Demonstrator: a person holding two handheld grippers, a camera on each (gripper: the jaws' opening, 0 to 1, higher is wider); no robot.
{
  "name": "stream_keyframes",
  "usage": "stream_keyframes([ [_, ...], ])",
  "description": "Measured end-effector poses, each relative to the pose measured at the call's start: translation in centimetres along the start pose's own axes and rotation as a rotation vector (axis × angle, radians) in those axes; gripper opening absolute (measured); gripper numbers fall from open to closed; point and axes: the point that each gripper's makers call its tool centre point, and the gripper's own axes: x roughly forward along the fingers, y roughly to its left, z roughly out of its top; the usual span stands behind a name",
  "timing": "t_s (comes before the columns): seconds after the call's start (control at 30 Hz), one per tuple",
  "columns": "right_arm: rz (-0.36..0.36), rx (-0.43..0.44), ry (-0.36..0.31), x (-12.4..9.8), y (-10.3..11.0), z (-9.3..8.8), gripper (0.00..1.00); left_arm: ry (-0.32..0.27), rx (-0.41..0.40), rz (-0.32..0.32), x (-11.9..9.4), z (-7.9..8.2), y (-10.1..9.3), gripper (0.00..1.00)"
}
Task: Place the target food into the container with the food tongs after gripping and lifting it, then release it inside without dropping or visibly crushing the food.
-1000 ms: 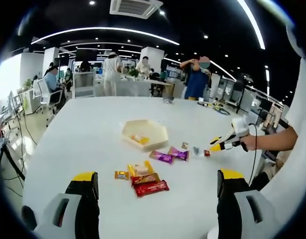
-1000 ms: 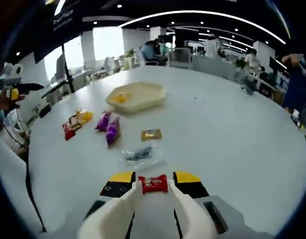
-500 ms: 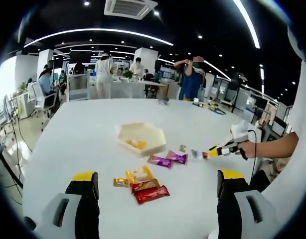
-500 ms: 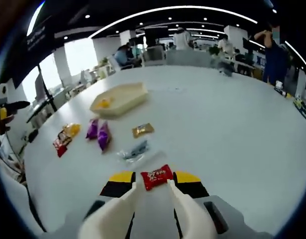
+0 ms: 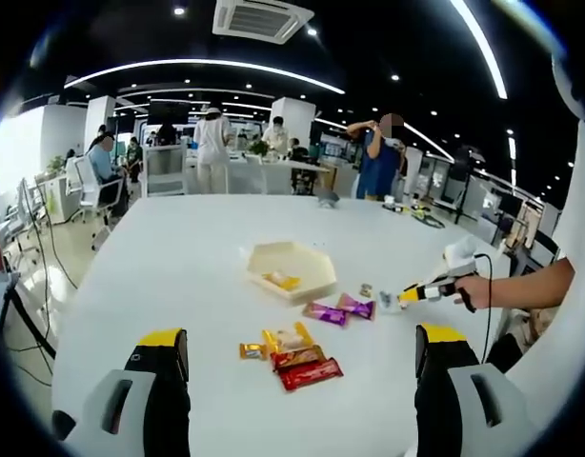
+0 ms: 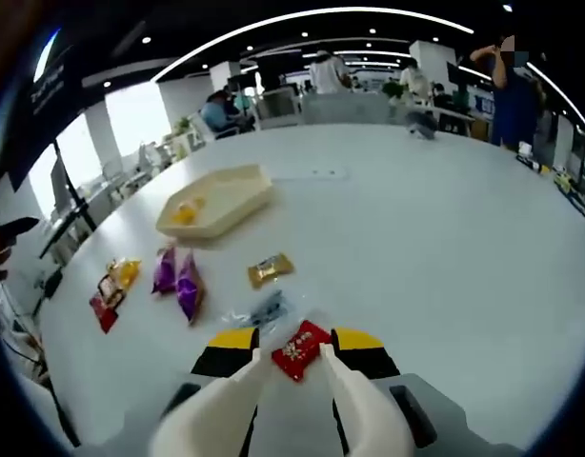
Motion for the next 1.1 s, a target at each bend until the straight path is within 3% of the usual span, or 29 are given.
stream_keyframes([
  [0.23,-0.021,-0.016,0.001,0.7,-0.2,0.4,0.29,0.006,0.002,0.002,-0.1,-0.1,0.0,0.99],
  [0.33,-0.005,-0.083,0.009,0.4,-0.5,0.4,0.29,0.003,0.002,0.006,-0.3,0.1,0.2,0.99],
  [0.4,0.043,-0.137,0.012,0.0,-0.7,0.2,0.29,0.003,0.000,0.006,-0.3,0.1,0.3,0.99],
  [0.57,0.017,-0.119,0.003,-1.0,-2.4,0.5,0.29,0.006,0.003,0.002,-0.2,0.0,0.1,0.99],
  [0.73,0.044,-0.133,-0.039,-0.9,-1.2,1.6,0.29,0.006,0.005,-0.007,0.1,0.1,-0.2,0.99],
  [0.8,0.063,-0.181,-0.029,-0.5,-0.7,1.6,0.29,0.004,0.005,-0.007,0.0,0.2,-0.2,0.99],
  [0.83,0.079,-0.261,-0.017,-0.2,-0.5,1.5,0.29,0.003,0.005,-0.005,0.0,0.2,-0.2,0.99],
  [0.97,0.131,-0.398,-0.033,0.0,0.2,1.8,0.29,-0.001,0.004,0.011,-0.6,0.3,0.2,0.99],
  [1.1,0.185,-0.446,-0.030,0.1,0.9,1.8,0.29,0.000,-0.004,0.030,-1.0,0.1,0.5,0.99],
])
